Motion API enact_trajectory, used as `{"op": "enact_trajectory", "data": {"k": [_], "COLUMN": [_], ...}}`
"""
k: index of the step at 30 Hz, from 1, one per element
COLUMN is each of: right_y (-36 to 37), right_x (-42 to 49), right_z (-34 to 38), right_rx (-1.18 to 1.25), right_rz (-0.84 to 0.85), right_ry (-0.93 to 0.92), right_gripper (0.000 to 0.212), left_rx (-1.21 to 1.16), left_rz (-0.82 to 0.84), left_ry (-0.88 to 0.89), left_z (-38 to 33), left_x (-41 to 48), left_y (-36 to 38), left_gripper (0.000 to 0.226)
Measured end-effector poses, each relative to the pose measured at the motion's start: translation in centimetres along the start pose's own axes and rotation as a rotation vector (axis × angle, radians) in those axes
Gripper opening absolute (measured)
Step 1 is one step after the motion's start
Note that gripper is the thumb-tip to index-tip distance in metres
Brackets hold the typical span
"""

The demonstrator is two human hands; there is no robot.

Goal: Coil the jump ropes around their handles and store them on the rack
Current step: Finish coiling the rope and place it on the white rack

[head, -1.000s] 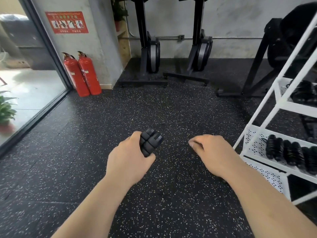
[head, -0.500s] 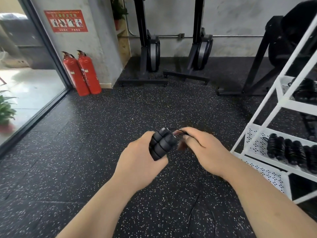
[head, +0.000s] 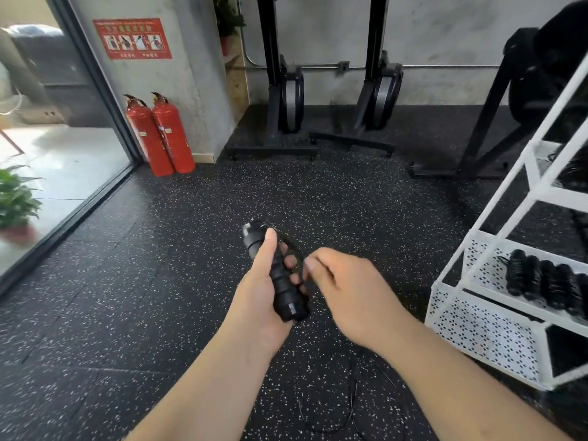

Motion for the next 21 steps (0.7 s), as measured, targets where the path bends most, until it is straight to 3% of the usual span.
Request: {"op": "enact_trajectory", "data": {"k": [3, 10, 17, 21], "right_y": [1.4, 2.7, 3.0, 3.4], "right_x": [-0.4, -2.1, -2.1, -2.5], "right_z": [1.5, 3.5, 2.4, 3.5], "right_rx": [-0.014, -0.036, -0.001, -0.027], "right_rz": [-0.057, -0.125, -0.176, -0.131], "right_ry": [-0.019, -0.042, -0.076, -0.128], "right_gripper": [0.023, 0.026, 0.037, 0.041], "left_rx": [-0.128, -0.05, -0.132, -0.06], "left_rz": [-0.068, -0.215, -0.211, -0.254], "left_ry": [-0.01, 0.018, 0.075, 0.133], "left_z": [0.2, -1.3, -2.1, -2.9], "left_x": [0.3, 0.2, 0.9, 0.6], "left_y": [-0.8, -2.4, -3.0, -3.3], "left_gripper": [0.049, 0.023, 0.004, 0.014]}}
Point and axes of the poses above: each hand's wrist, its own x-axis towards the middle knuckle, its own y-axis out of the palm, z = x × y, the point moved 10 cm from there along x, towards the middle knuckle, and after that the axes turned 6 degrees about -y, right-handed, at the moved point
